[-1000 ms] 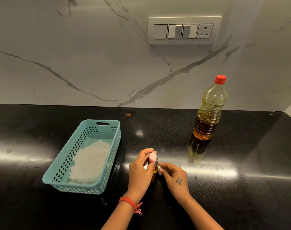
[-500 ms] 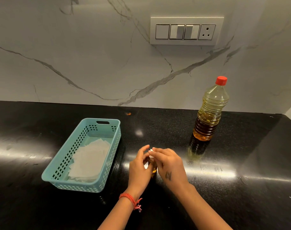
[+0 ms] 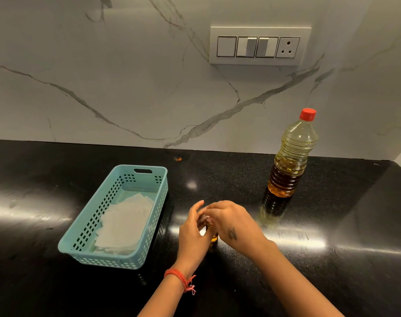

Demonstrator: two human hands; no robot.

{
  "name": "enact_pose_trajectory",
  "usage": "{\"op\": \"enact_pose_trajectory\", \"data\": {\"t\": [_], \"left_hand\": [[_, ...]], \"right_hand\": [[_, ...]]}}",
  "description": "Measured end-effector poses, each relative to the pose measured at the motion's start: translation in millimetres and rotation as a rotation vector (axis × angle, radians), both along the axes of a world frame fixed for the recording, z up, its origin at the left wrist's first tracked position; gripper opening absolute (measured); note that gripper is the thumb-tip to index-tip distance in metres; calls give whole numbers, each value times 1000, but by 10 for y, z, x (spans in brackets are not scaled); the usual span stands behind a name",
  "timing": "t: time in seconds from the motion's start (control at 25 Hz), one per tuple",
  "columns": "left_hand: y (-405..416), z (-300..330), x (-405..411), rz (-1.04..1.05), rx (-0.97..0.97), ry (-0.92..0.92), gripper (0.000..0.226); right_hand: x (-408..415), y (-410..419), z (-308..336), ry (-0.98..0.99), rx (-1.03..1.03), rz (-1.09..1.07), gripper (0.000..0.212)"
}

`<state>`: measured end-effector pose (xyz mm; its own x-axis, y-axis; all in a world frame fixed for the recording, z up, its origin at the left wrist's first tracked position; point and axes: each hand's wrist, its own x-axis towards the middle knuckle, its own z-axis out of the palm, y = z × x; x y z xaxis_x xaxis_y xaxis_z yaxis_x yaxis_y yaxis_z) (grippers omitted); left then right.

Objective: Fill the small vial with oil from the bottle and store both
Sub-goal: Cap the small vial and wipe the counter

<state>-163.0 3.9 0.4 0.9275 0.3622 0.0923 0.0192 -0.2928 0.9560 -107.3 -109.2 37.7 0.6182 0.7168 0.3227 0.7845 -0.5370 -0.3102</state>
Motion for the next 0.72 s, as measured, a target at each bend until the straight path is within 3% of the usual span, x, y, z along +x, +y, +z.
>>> {"op": "enact_pose_trajectory", "data": {"t": [0.16, 0.28, 0.36, 0.44, 0.56, 0.64, 0.72], "left_hand": [[27, -40, 23, -12, -10, 8, 66], [29, -56, 20, -1, 4, 2, 65], [18, -41, 21, -8, -23, -5, 62], [9, -43, 25, -9, -37, -16, 58], [-1, -34, 17, -6, -27, -18, 55], [3, -42, 21, -8, -40, -15, 54], [2, -41, 24, -9, -47, -15, 52]], "right_hand": [[82, 28, 105, -83, -179, 198, 28], [103, -39, -33, -338, -94, 247, 20], [94, -137, -177, -384, 21, 221, 22], [72, -191, -292, -247, 313, 93, 20], [71, -129, -272, 257, 674, -195, 28], [124, -57, -163, 594, 564, -205, 35], [185, -24, -67, 728, 400, -176, 33]]}}
